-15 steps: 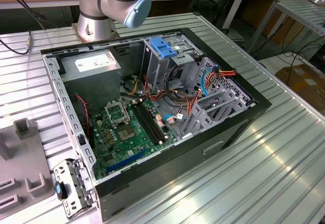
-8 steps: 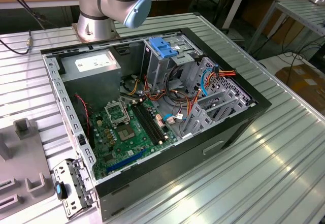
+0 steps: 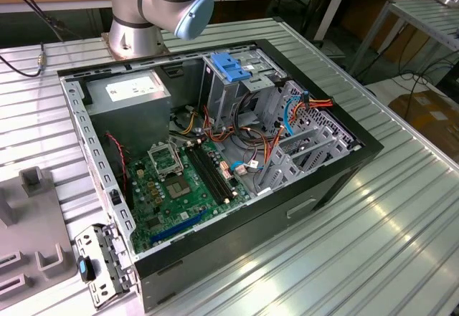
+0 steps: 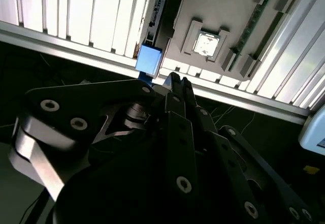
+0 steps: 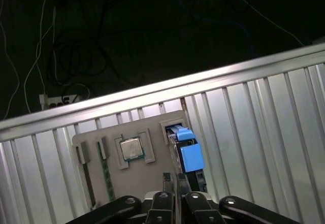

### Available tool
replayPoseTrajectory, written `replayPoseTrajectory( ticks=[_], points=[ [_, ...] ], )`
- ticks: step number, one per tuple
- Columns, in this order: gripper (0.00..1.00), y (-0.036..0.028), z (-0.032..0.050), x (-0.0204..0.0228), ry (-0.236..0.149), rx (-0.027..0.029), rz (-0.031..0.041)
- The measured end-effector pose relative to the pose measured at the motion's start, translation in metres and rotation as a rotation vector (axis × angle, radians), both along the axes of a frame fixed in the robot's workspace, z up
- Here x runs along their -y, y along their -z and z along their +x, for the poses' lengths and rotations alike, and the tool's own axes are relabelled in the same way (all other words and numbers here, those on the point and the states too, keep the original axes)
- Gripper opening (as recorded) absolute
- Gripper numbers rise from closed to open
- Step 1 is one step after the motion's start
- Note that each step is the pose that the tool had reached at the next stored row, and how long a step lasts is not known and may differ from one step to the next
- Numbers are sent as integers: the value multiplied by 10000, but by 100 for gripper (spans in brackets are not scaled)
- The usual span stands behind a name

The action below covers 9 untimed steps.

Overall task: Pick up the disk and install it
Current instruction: 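Pick up the disk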

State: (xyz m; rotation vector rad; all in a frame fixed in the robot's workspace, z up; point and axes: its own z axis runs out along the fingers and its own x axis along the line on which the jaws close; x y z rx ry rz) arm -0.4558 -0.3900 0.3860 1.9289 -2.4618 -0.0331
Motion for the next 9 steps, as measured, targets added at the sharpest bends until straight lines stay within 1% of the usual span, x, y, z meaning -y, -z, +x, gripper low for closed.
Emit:
replayPoseTrajectory(
  ticks=[4,5,6,7,8,9],
  points=[
    [18,1,0,0,-125,16,0],
    [24,2,-1,0,-163,19,1],
    [24,4,-2,0,-206,24,1],
    [31,10,-2,0,-273,36,1],
    [31,16,-2,-2,-337,48,0],
    [31,27,-3,-12,-425,59,1]
  ],
)
